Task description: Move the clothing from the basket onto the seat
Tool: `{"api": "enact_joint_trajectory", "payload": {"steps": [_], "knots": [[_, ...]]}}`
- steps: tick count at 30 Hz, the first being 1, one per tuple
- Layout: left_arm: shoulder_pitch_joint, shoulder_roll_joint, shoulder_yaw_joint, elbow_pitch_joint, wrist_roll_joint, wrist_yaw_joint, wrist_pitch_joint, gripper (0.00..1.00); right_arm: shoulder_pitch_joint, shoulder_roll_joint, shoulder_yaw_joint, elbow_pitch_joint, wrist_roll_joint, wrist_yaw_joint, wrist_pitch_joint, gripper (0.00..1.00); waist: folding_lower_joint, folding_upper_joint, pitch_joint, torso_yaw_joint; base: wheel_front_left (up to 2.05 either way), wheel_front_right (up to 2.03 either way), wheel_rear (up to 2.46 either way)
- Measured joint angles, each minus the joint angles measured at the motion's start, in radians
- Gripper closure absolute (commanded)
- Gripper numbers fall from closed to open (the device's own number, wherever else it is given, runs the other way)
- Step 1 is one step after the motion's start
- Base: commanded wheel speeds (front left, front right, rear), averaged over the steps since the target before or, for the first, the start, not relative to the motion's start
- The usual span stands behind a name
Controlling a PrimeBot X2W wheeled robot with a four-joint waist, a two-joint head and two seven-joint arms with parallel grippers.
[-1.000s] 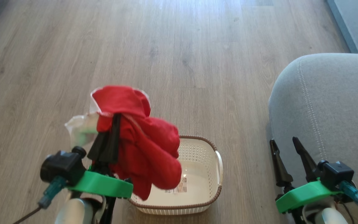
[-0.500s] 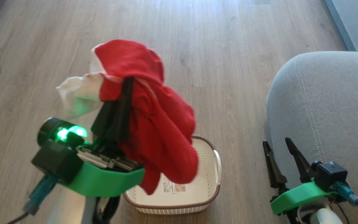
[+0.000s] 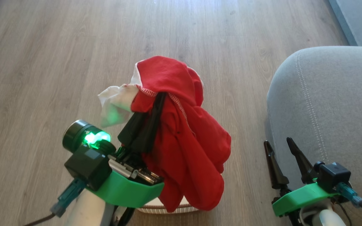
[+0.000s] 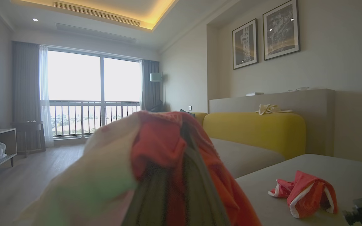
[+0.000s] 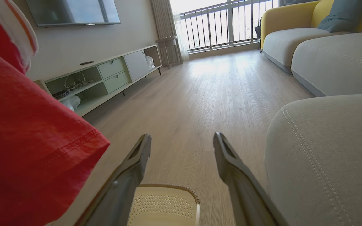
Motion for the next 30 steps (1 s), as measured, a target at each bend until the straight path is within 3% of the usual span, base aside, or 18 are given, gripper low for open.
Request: {"api": "enact_joint_trajectory", "payload": {"steps": [8, 14, 23, 30], "knots": [[0.000, 0.000, 0.002, 0.003, 0.000, -0.007, 0.000, 1.00, 0.000, -0.003, 0.006, -0.012, 0.003, 0.000, 0.000, 0.00, 0.0000, 0.0000, 0.009, -0.004, 0.00, 0.00, 0.00], [0.000, 0.000, 0.006, 0.007, 0.000, -0.009, 0.000, 1.00, -0.001, -0.022, 0.058, -0.092, 0.016, 0.000, 0.000, 0.00, 0.0000, 0.0000, 0.009, -0.005, 0.00, 0.00, 0.00], [0.001, 0.000, 0.014, 0.023, 0.000, -0.011, 0.000, 1.00, -0.011, -0.167, 0.339, -0.284, 0.030, 0.000, 0.000, 0.00, 0.0000, 0.0000, 0.007, -0.012, 0.00, 0.00, 0.00], [0.001, 0.000, 0.006, 0.038, 0.002, -0.016, 0.000, 1.00, -0.062, -0.216, 0.448, -0.344, 0.028, 0.000, 0.000, 0.00, 0.0000, 0.0000, 0.014, -0.008, 0.00, 0.00, 0.00]]}}
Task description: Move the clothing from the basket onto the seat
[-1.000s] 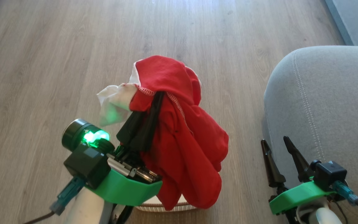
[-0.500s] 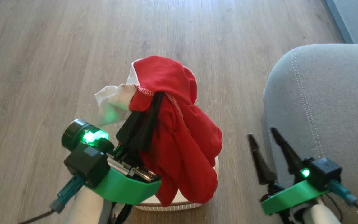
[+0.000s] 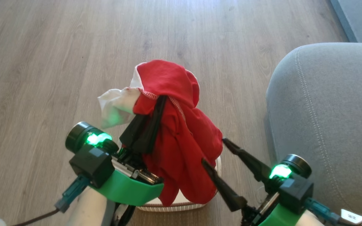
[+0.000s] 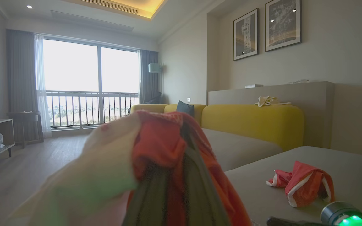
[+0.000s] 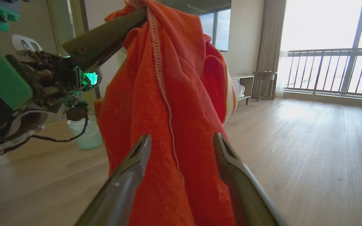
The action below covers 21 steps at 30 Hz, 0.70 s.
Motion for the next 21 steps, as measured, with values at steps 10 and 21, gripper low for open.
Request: {"api": "enact_joint_trajectory", "payload": {"steps": [10, 21], "knots": [[-0.001, 0.001, -0.070, 0.015, 0.000, -0.009, 0.000, 1.00, -0.078, 0.012, 0.052, 0.045, -0.093, 0.000, 0.000, 0.00, 0.0000, 0.0000, 0.007, 0.020, 0.00, 0.00, 0.00], [-0.005, 0.005, -0.192, 0.016, 0.014, -0.017, 0.000, 1.00, -0.098, 0.052, 0.017, 0.112, -0.125, 0.000, 0.000, 0.00, 0.0000, 0.0000, 0.003, 0.037, 0.00, 0.00, 0.00]]}}
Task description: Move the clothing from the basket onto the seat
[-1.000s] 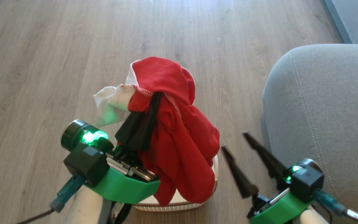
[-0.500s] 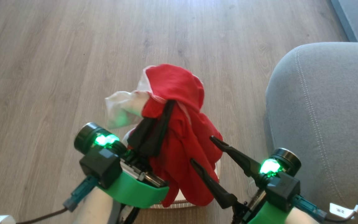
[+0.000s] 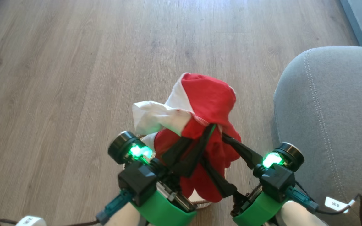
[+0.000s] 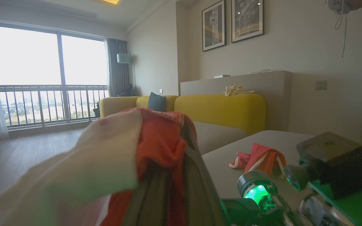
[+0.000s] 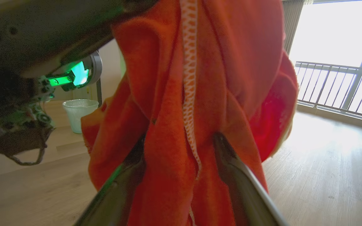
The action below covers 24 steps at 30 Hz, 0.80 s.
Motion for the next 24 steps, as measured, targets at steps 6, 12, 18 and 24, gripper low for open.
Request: {"api": "enact_joint_trajectory", "payload": {"steps": [6, 12, 18, 24], "knots": [[-0.015, 0.001, -0.059, 0.015, 0.006, 0.000, 0.000, 1.00, -0.002, 0.027, -0.017, 0.044, -0.026, 0.000, 0.000, 0.00, 0.0000, 0.0000, -0.002, 0.002, 0.00, 0.00, 0.00], [-0.021, 0.002, -0.124, 0.042, 0.004, 0.000, 0.000, 1.00, -0.023, 0.039, -0.008, 0.079, -0.053, 0.000, 0.000, 0.00, 0.0000, 0.0000, -0.008, 0.004, 0.00, 0.00, 0.00], [-0.022, 0.005, -0.160, 0.047, -0.002, 0.000, 0.000, 1.00, -0.027, 0.063, 0.002, 0.097, -0.061, 0.000, 0.000, 0.00, 0.0000, 0.0000, -0.016, 0.011, 0.00, 0.00, 0.00], [-0.021, 0.005, -0.169, 0.048, -0.017, 0.000, 0.000, 1.00, -0.032, 0.100, -0.046, 0.111, -0.061, 0.000, 0.000, 1.00, 0.0000, 0.0000, -0.023, 0.024, 0.00, 0.00, 0.00]]}}
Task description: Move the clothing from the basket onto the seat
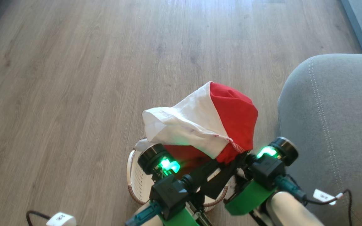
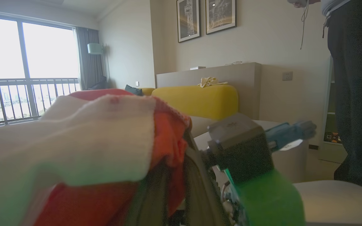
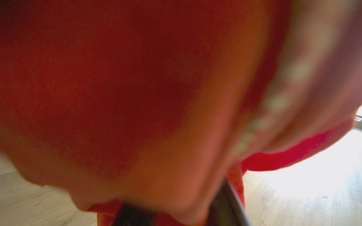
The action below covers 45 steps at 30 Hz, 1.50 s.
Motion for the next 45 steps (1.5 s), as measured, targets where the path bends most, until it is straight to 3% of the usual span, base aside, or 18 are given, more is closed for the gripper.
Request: {"api": "enact_joint_trajectory", "payload": {"steps": [16, 40, 41, 42, 43, 45], "knots": [[0.007, 0.000, 0.035, 0.056, -0.008, 0.000, 0.000, 1.00, 0.043, 0.067, -0.207, -0.053, 0.066, 0.000, 0.000, 1.00, 0.0000, 0.0000, -0.001, 0.000, 0.00, 0.00, 0.00], [0.005, 0.002, 0.006, 0.200, 0.002, 0.000, -0.001, 1.00, 0.065, 0.082, -0.228, -0.117, 0.153, 0.000, 0.001, 1.00, 0.0000, 0.0000, -0.001, -0.008, 0.00, 0.00, 0.00], [0.005, 0.001, 0.008, 0.201, 0.007, 0.000, -0.001, 0.83, 0.064, 0.082, -0.229, -0.126, 0.154, 0.000, 0.002, 1.00, 0.0000, 0.0000, -0.002, -0.008, 0.00, 0.00, 0.00], [0.006, 0.003, 0.009, 0.206, 0.017, 0.000, -0.001, 0.12, 0.063, 0.083, -0.234, -0.138, 0.155, 0.000, 0.001, 1.00, 0.0000, 0.0000, -0.002, -0.009, 0.00, 0.00, 0.00], [0.007, 0.006, 0.009, 0.210, 0.022, 0.000, 0.000, 0.00, 0.062, 0.083, -0.239, -0.148, 0.159, 0.000, 0.001, 1.00, 0.0000, 0.0000, -0.002, -0.010, 0.00, 0.00, 0.00], [0.007, 0.008, 0.011, 0.214, 0.028, 0.000, 0.000, 0.00, 0.061, 0.083, -0.243, -0.160, 0.161, 0.000, 0.001, 1.00, 0.0000, 0.0000, -0.002, -0.011, 0.00, 0.00, 0.00]]}}
